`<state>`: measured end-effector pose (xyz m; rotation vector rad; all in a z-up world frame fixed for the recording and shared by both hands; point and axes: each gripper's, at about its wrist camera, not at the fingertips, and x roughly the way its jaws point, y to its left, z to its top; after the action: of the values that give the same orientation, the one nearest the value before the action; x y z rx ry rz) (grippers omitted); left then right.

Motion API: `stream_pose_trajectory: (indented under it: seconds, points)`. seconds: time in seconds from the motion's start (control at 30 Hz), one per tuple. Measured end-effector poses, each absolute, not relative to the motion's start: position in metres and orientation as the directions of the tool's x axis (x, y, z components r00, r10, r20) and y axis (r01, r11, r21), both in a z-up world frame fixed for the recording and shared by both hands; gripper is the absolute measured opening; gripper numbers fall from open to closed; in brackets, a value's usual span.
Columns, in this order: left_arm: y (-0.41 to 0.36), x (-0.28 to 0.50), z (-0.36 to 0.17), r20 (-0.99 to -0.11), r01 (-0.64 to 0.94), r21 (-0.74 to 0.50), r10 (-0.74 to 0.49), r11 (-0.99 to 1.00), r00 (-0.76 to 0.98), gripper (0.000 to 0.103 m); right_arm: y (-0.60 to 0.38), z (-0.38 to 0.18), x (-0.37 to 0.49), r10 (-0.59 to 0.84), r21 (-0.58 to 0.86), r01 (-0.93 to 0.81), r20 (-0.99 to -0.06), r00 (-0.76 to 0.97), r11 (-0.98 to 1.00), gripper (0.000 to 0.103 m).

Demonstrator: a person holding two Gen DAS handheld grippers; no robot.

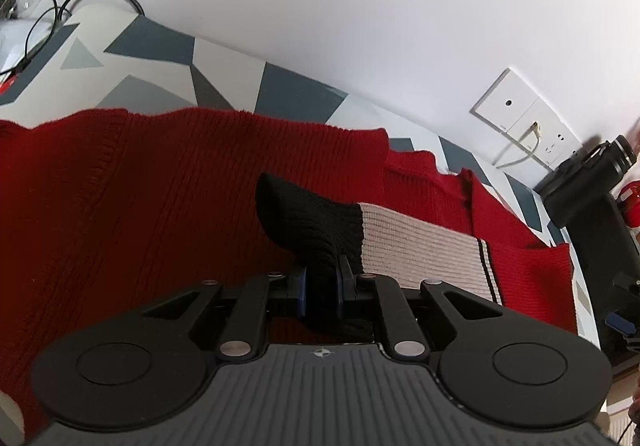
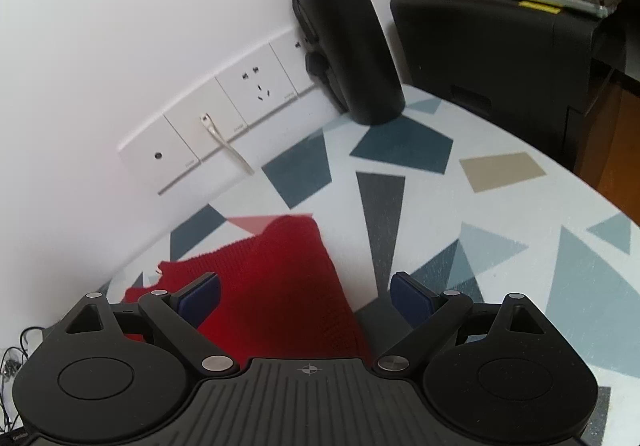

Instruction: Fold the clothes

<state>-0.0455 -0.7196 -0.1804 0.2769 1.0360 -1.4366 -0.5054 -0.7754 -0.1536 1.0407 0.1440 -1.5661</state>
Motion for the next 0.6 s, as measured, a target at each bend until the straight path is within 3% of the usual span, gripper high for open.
stream_pose_trajectory:
  seconds: [0.23,0.37,0.43,0.5,0.6]
  points:
    - [-0.737,-0.050,-0.184,-0.717,0.908,-0.376,-0.679,0.185,-0.158,0.014,-0.792,-0.165,-0.498,-0.737,0.398,0.876,-0.671,0.074,-0.274,0.088]
    - [-0.733,-0.048,-0.191,-0.727,0.906,-0.370,-0.672,0.208,-0.143,0.014,-0.815,-0.169,-0.489,-0.766,0.370,0.902,-0.639,0.072,-0.224,0.078]
    - [-0.729,-0.047,-0.190,-0.724,0.904,-0.370,-0.676,0.213,-0.137,0.014,-0.829,-0.172,-0.485,-0.770,0.348,0.917,-0.634,0.075,-0.197,0.061]
    - [-0.727,-0.045,-0.191,-0.730,0.904,-0.364,-0.671,0.223,-0.129,0.014,-0.844,-0.179,-0.481,-0.743,0.356,0.924,-0.654,0.141,-0.138,0.016]
    - [-0.724,-0.043,-0.195,-0.740,0.898,-0.366,-0.662,0.246,-0.120,0.014,-0.862,-0.192,-0.471,-0.699,0.285,0.949,-0.706,0.111,-0.137,0.014]
